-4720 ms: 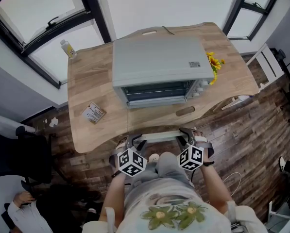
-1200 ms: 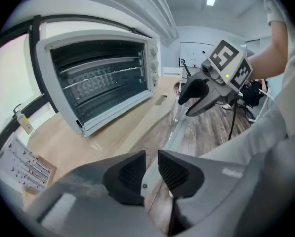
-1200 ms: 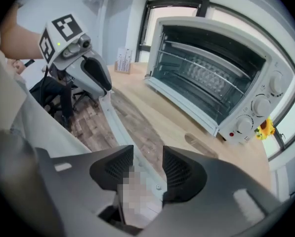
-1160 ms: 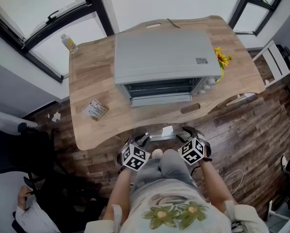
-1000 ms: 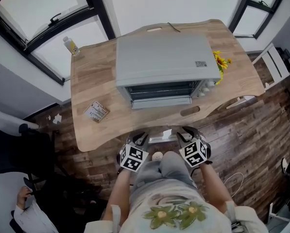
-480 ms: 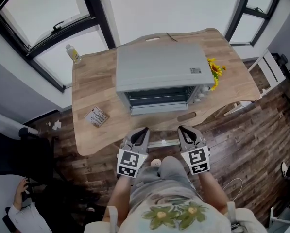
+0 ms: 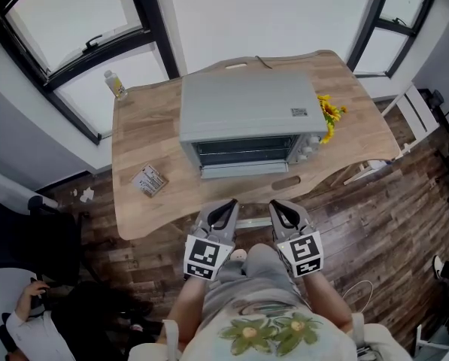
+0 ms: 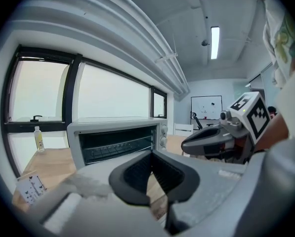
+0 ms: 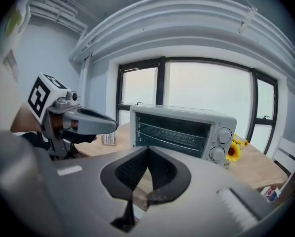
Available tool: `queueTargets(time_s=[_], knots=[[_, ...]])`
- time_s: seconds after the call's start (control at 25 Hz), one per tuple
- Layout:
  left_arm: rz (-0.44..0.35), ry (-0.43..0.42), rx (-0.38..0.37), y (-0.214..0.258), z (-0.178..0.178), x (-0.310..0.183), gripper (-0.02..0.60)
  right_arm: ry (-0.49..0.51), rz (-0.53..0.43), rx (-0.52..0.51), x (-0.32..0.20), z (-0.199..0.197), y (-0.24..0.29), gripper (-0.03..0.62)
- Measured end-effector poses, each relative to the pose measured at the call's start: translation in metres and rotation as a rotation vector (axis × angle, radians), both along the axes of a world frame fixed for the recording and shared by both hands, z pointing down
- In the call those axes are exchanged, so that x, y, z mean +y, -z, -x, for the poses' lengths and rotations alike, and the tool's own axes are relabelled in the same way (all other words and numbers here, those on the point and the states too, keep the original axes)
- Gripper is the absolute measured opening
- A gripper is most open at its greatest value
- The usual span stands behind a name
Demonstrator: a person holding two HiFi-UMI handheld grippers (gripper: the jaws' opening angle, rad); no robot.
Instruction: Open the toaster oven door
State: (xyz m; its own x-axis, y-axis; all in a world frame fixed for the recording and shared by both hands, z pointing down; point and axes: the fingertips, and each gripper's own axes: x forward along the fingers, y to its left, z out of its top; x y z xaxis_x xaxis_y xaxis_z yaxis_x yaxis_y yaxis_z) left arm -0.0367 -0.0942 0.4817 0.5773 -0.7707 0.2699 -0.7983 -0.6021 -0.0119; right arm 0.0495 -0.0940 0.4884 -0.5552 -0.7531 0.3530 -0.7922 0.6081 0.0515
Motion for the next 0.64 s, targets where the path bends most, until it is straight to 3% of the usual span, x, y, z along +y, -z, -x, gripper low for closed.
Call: queueTargets(time_s=[0.64], knots=[[0.001, 0.007, -0.003, 0.000, -0.008, 0.009, 0.005, 0.005, -0.015, 0.003, 0.003, -0.012, 0.006, -0.002]])
